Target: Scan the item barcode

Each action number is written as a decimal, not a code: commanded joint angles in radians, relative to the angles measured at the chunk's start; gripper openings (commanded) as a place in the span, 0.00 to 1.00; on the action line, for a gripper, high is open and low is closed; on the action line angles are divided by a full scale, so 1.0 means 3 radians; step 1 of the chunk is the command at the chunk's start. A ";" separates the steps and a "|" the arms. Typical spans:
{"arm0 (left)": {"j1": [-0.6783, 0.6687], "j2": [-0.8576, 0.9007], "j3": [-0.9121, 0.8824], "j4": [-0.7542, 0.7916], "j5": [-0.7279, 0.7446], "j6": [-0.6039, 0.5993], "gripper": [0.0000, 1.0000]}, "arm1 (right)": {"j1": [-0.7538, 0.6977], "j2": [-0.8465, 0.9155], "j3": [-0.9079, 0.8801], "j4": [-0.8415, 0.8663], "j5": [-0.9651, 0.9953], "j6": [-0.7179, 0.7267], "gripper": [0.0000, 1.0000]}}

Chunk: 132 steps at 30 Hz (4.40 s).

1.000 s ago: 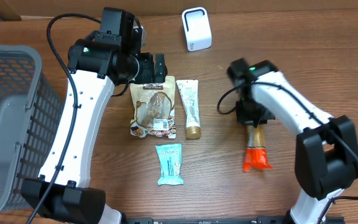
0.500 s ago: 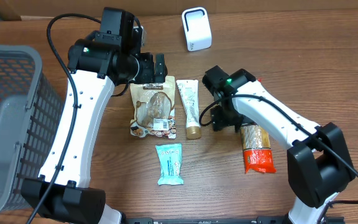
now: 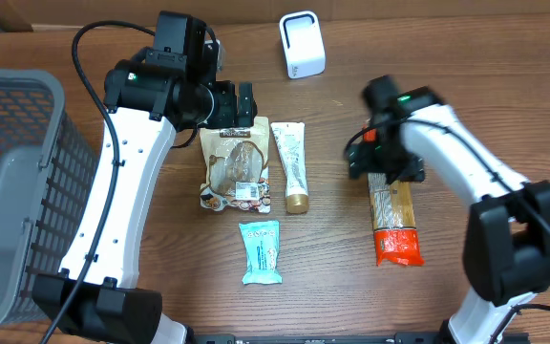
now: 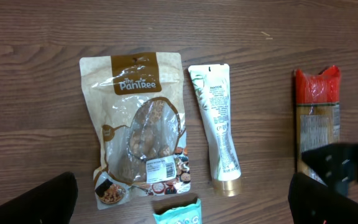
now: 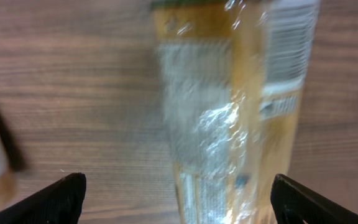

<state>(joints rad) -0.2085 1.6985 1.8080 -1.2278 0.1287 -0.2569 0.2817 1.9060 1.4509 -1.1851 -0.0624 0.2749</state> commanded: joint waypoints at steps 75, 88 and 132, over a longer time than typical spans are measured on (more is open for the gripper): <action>0.0011 0.0029 0.0017 -0.0005 -0.0031 -0.0042 0.99 | 0.0696 -0.0149 0.0037 0.0057 0.0416 -0.0023 1.00; 0.0011 0.0029 0.0017 -0.0005 -0.0031 -0.0043 1.00 | -0.0444 -0.0150 -0.0381 0.0159 -0.1581 -0.1381 1.00; 0.0011 0.0029 0.0017 -0.0004 -0.0031 -0.0042 1.00 | 0.0870 -0.0272 -0.0605 0.0381 0.1217 -0.0029 0.82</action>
<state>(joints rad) -0.2085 1.6985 1.8080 -1.2308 0.1261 -0.2569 0.5220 1.8648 1.2869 -1.0824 0.2207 0.2268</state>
